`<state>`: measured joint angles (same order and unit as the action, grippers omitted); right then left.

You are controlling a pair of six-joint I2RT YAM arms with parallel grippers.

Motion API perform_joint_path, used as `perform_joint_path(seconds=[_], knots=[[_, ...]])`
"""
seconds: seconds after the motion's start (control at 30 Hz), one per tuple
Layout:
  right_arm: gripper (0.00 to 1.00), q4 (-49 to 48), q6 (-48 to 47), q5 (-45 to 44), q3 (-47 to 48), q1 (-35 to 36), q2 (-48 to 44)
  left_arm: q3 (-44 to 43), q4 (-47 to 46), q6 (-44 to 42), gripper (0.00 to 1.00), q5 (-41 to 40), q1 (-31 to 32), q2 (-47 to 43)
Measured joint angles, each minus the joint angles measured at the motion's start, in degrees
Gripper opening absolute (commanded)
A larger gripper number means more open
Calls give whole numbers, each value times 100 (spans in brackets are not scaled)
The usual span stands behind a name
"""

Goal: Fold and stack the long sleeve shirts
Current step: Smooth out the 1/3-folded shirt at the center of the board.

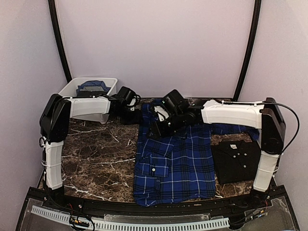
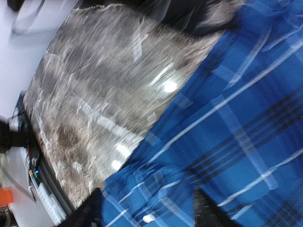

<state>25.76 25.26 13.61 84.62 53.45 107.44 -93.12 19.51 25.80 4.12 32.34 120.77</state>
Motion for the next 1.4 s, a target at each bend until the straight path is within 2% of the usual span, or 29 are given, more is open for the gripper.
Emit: perform_joint_path(seconds=[0.07, 0.2, 0.37, 0.67, 0.83, 1.0, 1.13, 1.2, 1.27, 1.4], knots=[[37, -96, 28, -74, 81, -407, -31, 175, -11, 17, 56, 125, 0, -83], [21, -216, 4, -214, 376, -1027, 87, 531, -13, 76, 56, 374, 0, -262], [14, -378, -79, -267, 1040, -1255, 713, 1091, -68, 208, 55, 693, 0, -542], [6, -422, -39, -105, 2747, -1692, 2702, 1961, -256, 415, 53, 1296, 2, -994], [6, -391, 186, 42, 3679, -2006, 3580, 2321, -398, 516, 53, 1598, 26, -1126], [7, -396, 396, 295, 3825, -2221, 3980, 2487, -490, 625, 51, 1825, 96, -1126], [11, -503, 481, 474, 3877, -2275, 4044, 2492, -529, 713, 46, 1919, 166, -1117], [15, -505, 522, 542, 3945, -2275, 4089, 2485, -535, 774, 41, 1921, 192, -1075], [20, -505, 557, 625, 4028, -2275, 4142, 2470, -540, 826, 32, 1921, 214, -977], [32, -466, 540, 785, 4249, -2275, 4218, 2411, -619, 970, 5, 1891, 243, -855]])
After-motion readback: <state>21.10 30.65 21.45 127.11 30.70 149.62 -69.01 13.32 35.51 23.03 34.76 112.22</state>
